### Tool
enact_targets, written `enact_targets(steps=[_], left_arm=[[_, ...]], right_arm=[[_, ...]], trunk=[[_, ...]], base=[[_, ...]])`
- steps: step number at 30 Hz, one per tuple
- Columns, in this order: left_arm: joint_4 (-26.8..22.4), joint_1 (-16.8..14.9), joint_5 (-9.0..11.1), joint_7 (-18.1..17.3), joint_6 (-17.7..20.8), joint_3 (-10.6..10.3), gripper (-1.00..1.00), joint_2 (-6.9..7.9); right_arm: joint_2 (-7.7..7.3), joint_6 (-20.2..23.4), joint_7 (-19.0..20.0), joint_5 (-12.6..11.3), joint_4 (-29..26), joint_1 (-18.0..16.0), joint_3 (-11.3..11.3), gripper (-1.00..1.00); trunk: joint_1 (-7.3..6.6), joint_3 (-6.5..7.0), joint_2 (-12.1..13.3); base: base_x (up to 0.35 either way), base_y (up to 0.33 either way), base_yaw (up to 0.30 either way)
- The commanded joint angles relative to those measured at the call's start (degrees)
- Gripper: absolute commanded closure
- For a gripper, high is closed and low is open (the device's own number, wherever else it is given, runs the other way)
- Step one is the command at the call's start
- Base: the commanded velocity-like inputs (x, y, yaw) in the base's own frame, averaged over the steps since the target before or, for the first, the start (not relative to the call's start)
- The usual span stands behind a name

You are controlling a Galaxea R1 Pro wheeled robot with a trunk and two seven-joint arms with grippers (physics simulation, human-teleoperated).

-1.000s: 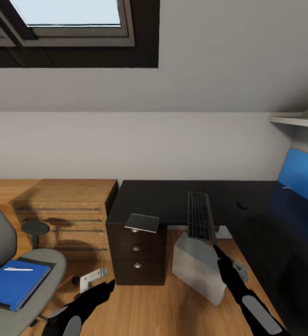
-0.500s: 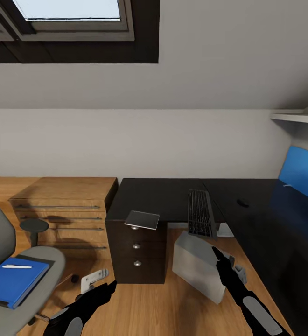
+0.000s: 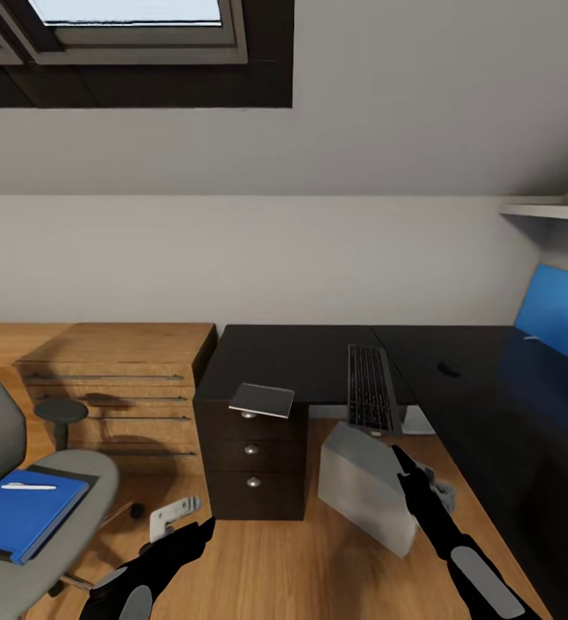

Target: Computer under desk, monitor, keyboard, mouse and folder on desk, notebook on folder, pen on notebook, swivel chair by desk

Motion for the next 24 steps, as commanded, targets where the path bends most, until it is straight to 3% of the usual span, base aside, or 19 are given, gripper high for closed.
enact_targets(steps=[1, 7, 24], left_arm=[[-0.05, -0.04, 0.61, 0.53, 0.13, -0.04, -1.0, 0.0], [0.0, -0.02, 0.6, 0.53, 0.13, -0.04, -1.0, 0.0], [0.01, -0.02, 0.6, 0.53, 0.13, -0.05, -1.0, 0.0]], right_arm=[[-0.77, 0.03, 0.31, -0.64, -0.01, -0.05, 0.3, -1.0], [-1.4, -0.04, 0.72, -0.59, -0.04, -0.05, 0.23, -1.0], [-1.37, -0.05, 0.87, -0.77, -0.13, -0.05, 0.13, -1.0]], trunk=[[0.23, -0.24, -0.45], [1.54, -1.32, -2.85], [5.28, -4.37, -9.67]], base=[[0.0, 0.0, 0.0], [0.0, 0.0, 0.0], [0.0, 0.0, 0.0]])
